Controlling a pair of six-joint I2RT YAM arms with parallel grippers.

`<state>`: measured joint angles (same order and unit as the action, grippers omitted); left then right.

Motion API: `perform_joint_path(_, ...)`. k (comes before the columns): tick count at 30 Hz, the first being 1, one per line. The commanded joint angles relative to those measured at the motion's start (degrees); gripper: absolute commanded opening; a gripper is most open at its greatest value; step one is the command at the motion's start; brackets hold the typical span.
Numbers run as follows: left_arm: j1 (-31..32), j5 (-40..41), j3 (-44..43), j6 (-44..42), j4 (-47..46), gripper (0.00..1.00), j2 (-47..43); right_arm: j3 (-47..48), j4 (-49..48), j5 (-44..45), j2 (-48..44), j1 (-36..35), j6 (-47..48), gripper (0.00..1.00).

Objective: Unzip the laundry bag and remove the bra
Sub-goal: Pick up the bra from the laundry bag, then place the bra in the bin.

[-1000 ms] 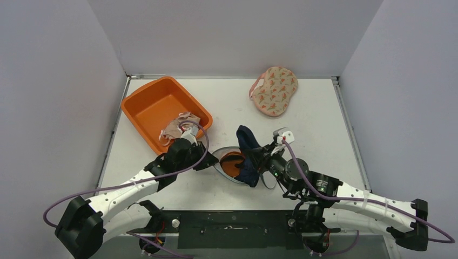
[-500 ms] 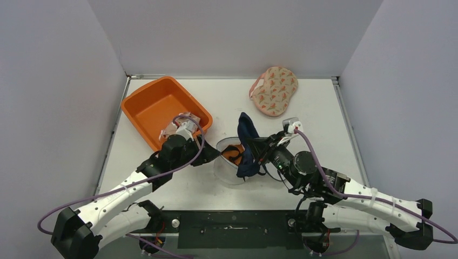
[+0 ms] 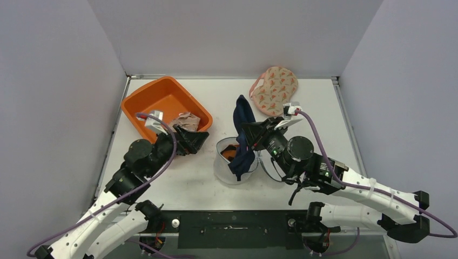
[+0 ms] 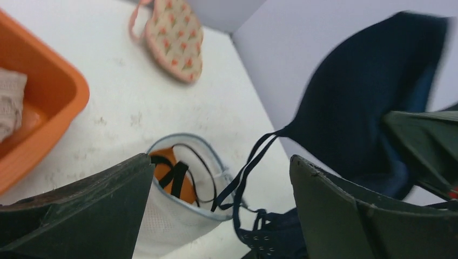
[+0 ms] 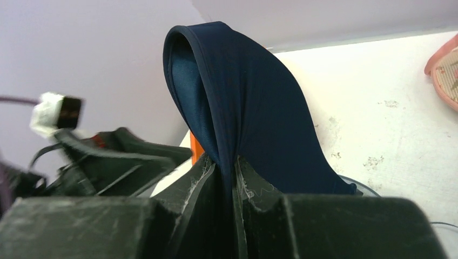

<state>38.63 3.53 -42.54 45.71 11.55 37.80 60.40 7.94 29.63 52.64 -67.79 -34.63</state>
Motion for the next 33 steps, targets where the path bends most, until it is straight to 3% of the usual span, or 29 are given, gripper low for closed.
perform_joint_path(1, -0.1, 0.3, 0.1, -9.8, -14.4, 0.96, -5.6, 6.0, 2.7, 5.7, 4.4, 0.6, -6.7, 0.05)
perform_joint_path(4, -0.1, -4.9, -0.5, -14.9, -21.0, 0.96, -6.4, 8.8, 3.8, 7.8, 7.0, 0.6, -9.9, 0.05)
perform_joint_path(10, 0.5, -14.5, -11.1, -21.2, -13.9, 0.96, 1.1, 12.9, 3.7, 10.4, 11.7, 0.6, -15.1, 0.05)
perform_joint_path(18, 4.4, -17.5, -11.3, -22.7, -14.9, 0.96, 4.8, 13.8, -0.4, 10.0, 15.5, 1.4, -20.5, 0.05)
perform_joint_path(27, 12.6, -9.0, -9.1, -28.7, -13.8, 0.96, 7.6, 16.8, -2.4, 7.2, 19.3, 1.9, -23.1, 0.05)
perform_joint_path(33, 14.2, 4.1, -6.3, -31.1, -14.5, 0.96, 7.5, 16.8, -3.2, 5.8, 19.7, 2.1, -23.9, 0.05)
